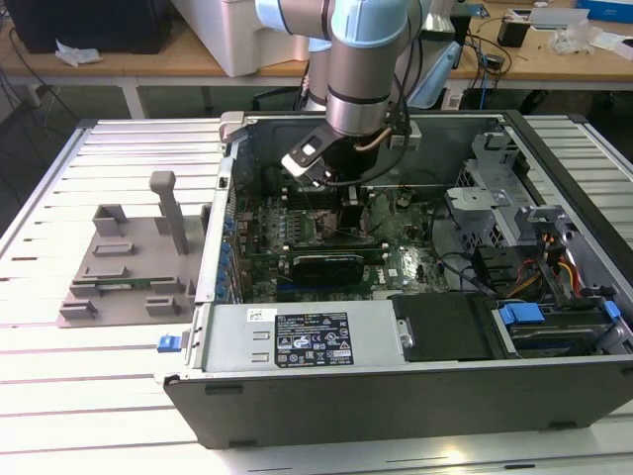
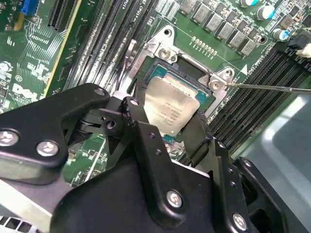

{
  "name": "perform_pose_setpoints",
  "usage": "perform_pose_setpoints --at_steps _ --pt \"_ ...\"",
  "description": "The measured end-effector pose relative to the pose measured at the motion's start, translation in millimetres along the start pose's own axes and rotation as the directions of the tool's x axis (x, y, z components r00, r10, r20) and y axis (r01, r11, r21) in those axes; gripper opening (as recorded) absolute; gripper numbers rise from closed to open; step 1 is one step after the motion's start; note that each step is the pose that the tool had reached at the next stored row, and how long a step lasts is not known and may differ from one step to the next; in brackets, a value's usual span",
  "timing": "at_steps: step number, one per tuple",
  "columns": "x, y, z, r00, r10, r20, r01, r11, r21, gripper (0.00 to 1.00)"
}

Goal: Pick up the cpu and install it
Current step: 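Place the cpu into insertion slot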

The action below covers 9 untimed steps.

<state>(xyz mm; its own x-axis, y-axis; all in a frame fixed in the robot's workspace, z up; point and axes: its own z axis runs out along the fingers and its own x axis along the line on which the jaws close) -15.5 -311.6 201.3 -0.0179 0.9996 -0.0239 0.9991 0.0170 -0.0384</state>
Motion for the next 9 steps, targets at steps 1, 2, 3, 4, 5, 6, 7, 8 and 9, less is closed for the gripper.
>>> perform_pose_setpoints --at_steps 1,2,3,4,5,6,7,8,9 --pt "0.0 0.1 0.9 1.0000 0.000 0.0000 0.000 1.0000 0.0001 0.54" --pt "0.0 0.1 1.3 1.0000 0.000 0.0002 0.000 1.0000 0.0002 0.54" --pt "0.0 0.1 1.7 1.0000 0.000 0.0002 0.000 1.0000 0.0002 0.54" --pt "0.0 0.1 2.1 1.0000 0.000 0.0003 0.000 1.0000 0.0002 0.54" --pt "0.0 0.1 2.1 1.0000 0.000 0.0003 0.000 1.0000 0.0002 0.54" --pt "0.0 0.1 2.2 1.0000 0.000 0.0001 0.000 1.0000 0.0001 0.54" --pt "0.0 0.1 2.2 1.0000 0.000 0.0001 0.000 1.0000 0.0001 0.54" --pt "0.0 0.1 2.2 1.0000 0.000 0.0001 0.000 1.0000 0.0001 0.54" --pt "0.1 0.1 2.4 1.0000 0.000 -0.0002 0.000 1.0000 -0.0001 0.54"
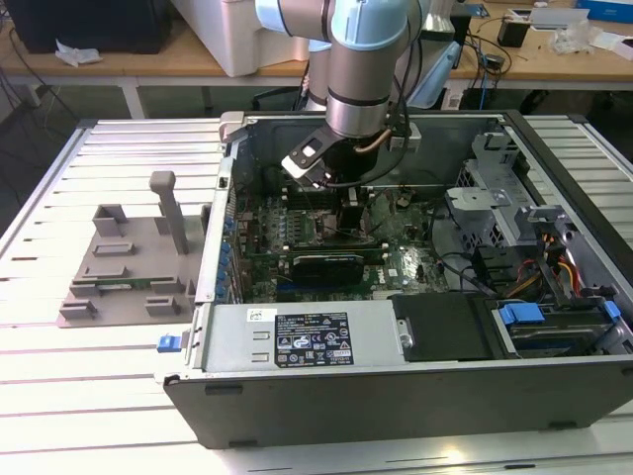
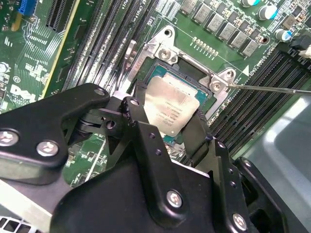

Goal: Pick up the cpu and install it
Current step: 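Place the cpu into insertion slot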

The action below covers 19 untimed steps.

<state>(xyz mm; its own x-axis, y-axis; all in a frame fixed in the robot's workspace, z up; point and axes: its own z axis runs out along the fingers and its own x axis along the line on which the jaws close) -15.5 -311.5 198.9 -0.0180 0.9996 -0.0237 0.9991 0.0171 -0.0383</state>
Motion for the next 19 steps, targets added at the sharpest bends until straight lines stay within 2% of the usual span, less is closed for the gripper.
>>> perform_pose_setpoints --at_steps 1,2,6,9,10,14,15,17,19 --pt "0.0 0.0 0.0 1.0000 0.000 0.0001 0.000 1.0000 0.0001 0.56" --pt "0.0 0.0 0.0 1.0000 0.000 0.0002 0.000 1.0000 0.0001 0.62" --pt "0.0 -0.1 -1.4 1.0000 0.000 0.0000 0.000 1.0000 0.0000 0.62" --pt "2.2 -0.5 -13.3 1.0000 0.000 0.0001 0.000 1.0000 0.0001 0.62" --pt "2.2 -0.7 -14.0 1.0000 0.000 0.0002 0.000 1.0000 0.0001 0.61" --pt "2.1 -1.7 -14.6 1.0000 0.000 0.0002 0.000 1.0000 0.0001 0.36" --pt "2.0 -2.1 -14.6 1.0000 0.000 0.0004 0.000 1.0000 0.0002 0.36" --pt "-0.8 -3.9 -14.0 1.0000 -0.006 0.0002 0.006 1.0000 0.0000 0.24" --pt "-3.9 -5.7 -11.3 0.9997 -0.024 -0.0049 0.024 0.9997 -0.0007 0.11"
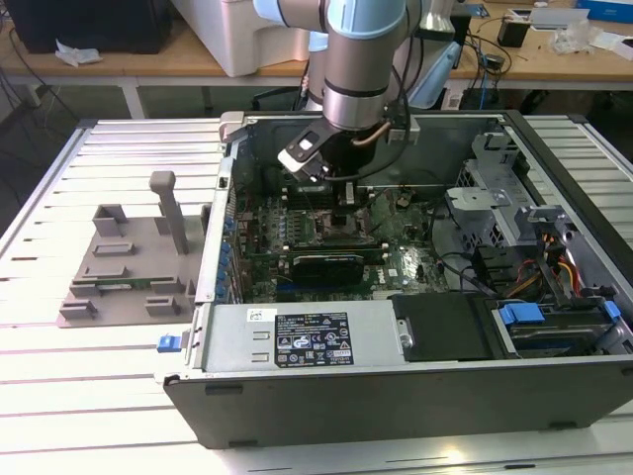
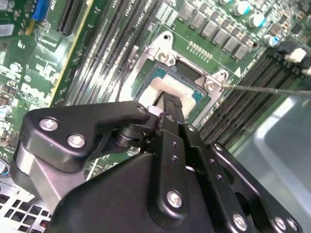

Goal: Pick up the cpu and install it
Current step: 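Place the cpu into insertion slot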

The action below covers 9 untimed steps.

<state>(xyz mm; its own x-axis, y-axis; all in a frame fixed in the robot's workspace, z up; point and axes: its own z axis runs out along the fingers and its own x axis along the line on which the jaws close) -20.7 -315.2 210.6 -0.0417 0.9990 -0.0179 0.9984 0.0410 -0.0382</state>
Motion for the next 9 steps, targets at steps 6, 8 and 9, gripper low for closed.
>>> perform_pose_setpoints --at_steps 6,8,9 --pt "-0.6 7.2 7.8 0.9999 -0.013 -0.0104 0.014 0.9999 0.0050 0.11" --pt "-0.8 10.9 7.9 0.9998 -0.014 -0.0110 0.014 0.9999 0.0047 0.11" --pt "-0.8 12.5 7.3 0.9998 -0.014 -0.0109 0.014 0.9999 0.0046 0.11"
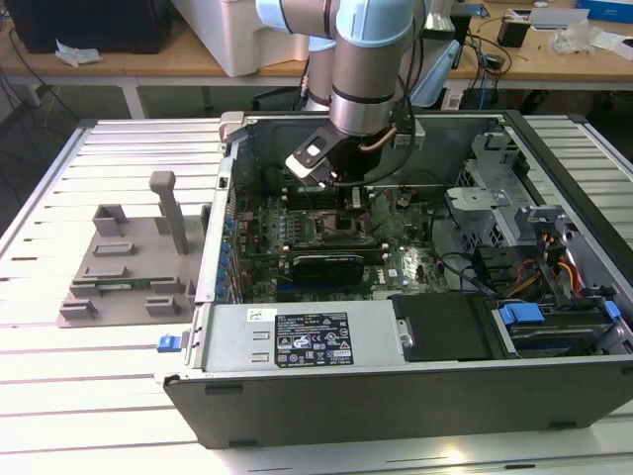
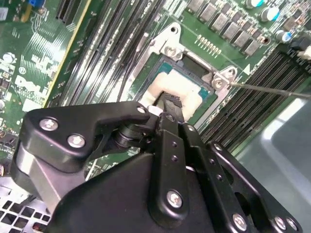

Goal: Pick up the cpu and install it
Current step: 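Place the cpu into insertion slot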

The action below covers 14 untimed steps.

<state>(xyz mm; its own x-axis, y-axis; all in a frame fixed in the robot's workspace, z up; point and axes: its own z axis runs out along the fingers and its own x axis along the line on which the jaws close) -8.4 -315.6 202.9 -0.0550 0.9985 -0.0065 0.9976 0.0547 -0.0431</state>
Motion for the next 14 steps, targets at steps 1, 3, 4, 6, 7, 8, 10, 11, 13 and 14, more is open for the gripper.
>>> perform_pose_setpoints --at_steps 1,3,4,6,7,8,10,11,13,14 --pt "0.4 1.0 -1.6 1.0000 0.000 -0.0019 0.000 1.0000 -0.0012 0.11" --pt "0.1 0.9 -13.8 1.0000 0.000 -0.0014 0.000 1.0000 -0.0006 0.11" --pt "0.1 0.6 -19.7 1.0000 0.000 -0.0014 0.000 1.0000 -0.0006 0.11" --pt "-0.1 0.2 -37.6 1.0000 0.000 -0.0012 0.000 1.0000 -0.0005 0.11" --pt "-0.1 -0.2 -47.4 1.0000 0.000 -0.0013 0.000 1.0000 -0.0005 0.11" --pt "-0.2 -0.5 -54.7 1.0000 0.000 -0.0012 0.000 1.0000 -0.0005 0.11" --pt "-0.3 -1.3 -72.7 1.0000 0.000 -0.0012 0.000 1.0000 -0.0005 0.11" --pt "-0.4 -1.8 -84.6 1.0000 0.000 -0.0012 0.000 1.0000 -0.0004 0.11" --pt "-0.4 -2.2 -92.6 1.0000 0.000 -0.0012 0.000 1.0000 -0.0005 0.11" --pt "-0.4 -2.2 -93.7 1.0000 0.000 -0.0013 0.000 1.0000 -0.0005 0.11"
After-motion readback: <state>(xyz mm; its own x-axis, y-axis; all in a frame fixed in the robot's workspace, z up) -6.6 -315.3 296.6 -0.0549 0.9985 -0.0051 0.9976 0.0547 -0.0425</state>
